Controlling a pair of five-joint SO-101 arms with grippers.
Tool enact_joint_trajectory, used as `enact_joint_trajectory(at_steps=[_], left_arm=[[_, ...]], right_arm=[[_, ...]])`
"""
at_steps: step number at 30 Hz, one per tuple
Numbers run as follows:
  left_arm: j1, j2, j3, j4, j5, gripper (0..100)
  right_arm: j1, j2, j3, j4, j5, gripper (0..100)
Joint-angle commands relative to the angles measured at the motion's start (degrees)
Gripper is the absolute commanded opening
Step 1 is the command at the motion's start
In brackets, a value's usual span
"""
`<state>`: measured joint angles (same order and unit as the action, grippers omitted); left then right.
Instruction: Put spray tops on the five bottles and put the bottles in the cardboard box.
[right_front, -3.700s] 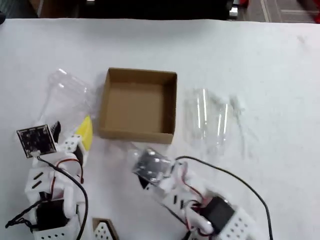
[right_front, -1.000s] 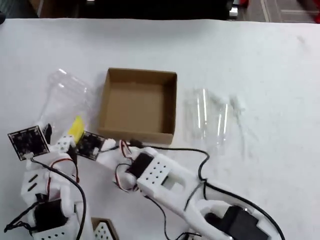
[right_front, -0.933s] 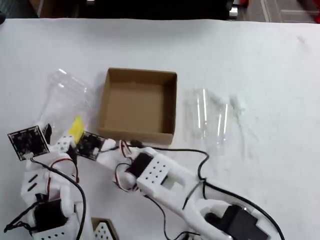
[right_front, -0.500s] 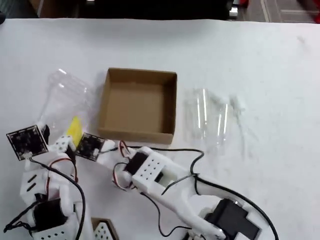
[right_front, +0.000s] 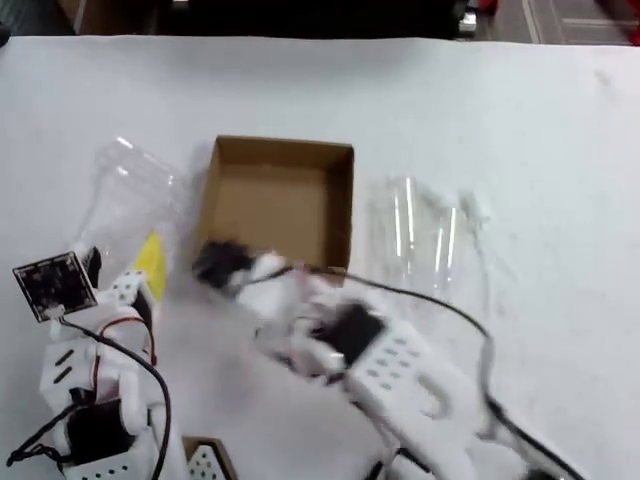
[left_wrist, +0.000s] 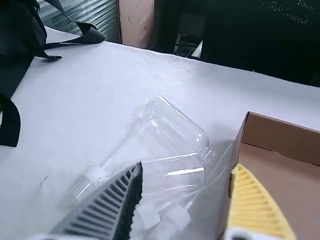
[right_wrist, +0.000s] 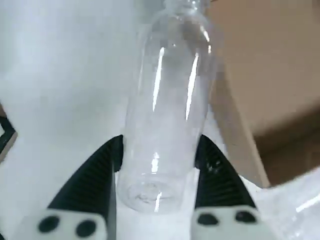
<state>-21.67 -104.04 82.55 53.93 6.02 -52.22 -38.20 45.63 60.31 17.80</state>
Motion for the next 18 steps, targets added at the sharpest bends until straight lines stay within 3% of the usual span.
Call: enact_joint_trajectory(at_steps=[1, 8, 14, 18], left_arm=[[0.13, -0.48, -0.35, -1.67, 0.0, 28], [1.01, -0.48, -0.35, -1.67, -0.26, 28], [15.6, -0.31, 3.34, -1.49, -8.97, 28], [16.84, -0.31, 2.9, -1.58, -4.31, 28]], right_arm=[[9.27, -17.8, 3.87, 0.57, 0.53, 1.7], [9.8, -39.6, 12.22, 1.45, -0.09, 1.7], [2.42, -51.56, 16.88, 1.63, 0.35, 1.7], [-1.01, -50.33, 21.1, 1.01, 0.53, 1.6]])
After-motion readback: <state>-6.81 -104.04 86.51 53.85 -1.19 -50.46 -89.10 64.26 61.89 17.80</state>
